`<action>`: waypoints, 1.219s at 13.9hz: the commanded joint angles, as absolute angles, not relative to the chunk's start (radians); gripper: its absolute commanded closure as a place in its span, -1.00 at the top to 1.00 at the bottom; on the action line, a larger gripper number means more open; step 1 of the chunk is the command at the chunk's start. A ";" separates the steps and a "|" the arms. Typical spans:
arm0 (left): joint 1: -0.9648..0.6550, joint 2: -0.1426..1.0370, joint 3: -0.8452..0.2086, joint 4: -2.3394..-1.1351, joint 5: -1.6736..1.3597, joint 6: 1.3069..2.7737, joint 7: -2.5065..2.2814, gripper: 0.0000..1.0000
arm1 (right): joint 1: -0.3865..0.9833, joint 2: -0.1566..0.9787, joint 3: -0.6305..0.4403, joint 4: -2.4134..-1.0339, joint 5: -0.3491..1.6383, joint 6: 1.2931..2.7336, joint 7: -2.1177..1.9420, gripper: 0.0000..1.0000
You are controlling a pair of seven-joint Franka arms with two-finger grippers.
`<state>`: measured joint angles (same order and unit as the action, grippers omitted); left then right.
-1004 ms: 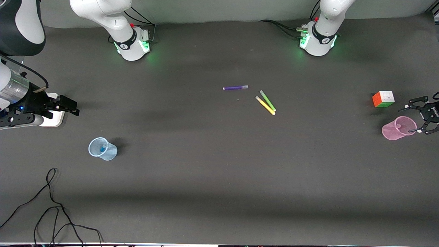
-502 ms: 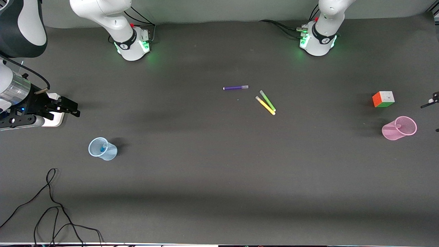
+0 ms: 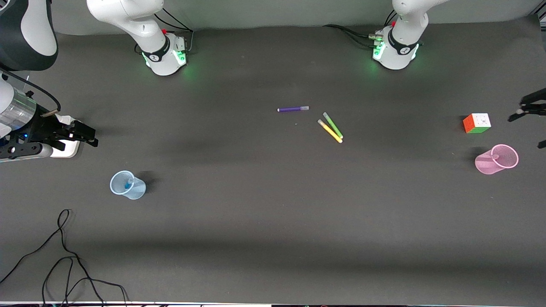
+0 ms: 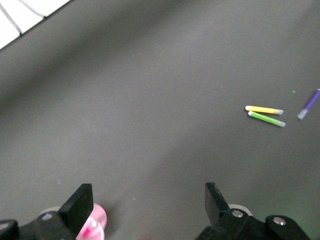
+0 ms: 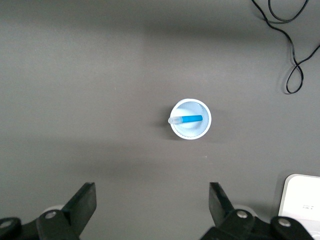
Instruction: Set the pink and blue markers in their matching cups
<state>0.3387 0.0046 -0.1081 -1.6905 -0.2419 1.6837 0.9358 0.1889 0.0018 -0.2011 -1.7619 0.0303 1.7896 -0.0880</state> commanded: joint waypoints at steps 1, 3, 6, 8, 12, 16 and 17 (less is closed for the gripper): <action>0.237 -0.002 -0.090 -1.671 -0.151 1.665 0.677 0.99 | 0.187 -0.002 -0.196 -1.750 0.028 1.792 -0.094 1.00; 0.184 0.000 -0.101 -1.661 -0.111 1.657 0.528 0.99 | 0.187 0.002 -0.195 -1.746 0.028 1.793 -0.087 1.00; 0.112 0.008 -0.141 -1.661 -0.023 1.657 0.340 0.99 | 0.187 0.006 -0.195 -1.747 0.029 1.792 -0.084 1.00; 0.063 0.012 -0.182 -1.660 0.047 1.654 0.212 0.99 | 0.189 0.014 -0.193 -1.746 0.029 1.793 -0.084 1.00; 0.040 0.021 -0.204 -1.620 0.055 1.583 0.037 0.99 | 0.190 0.005 -0.190 -1.741 0.029 1.790 -0.081 1.00; 0.052 0.028 -0.199 -1.617 0.052 1.557 0.063 0.99 | 0.190 0.005 -0.187 -1.709 0.029 1.749 -0.080 1.00; 0.043 0.017 -0.184 -1.627 0.054 1.557 0.083 0.99 | 0.190 0.008 -0.186 -1.709 0.029 1.747 -0.078 1.00</action>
<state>0.0520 0.0122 -0.1995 -1.6497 0.0393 1.5830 0.0646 0.1905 0.0035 -0.1909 -1.7318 0.0303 1.7763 -0.0875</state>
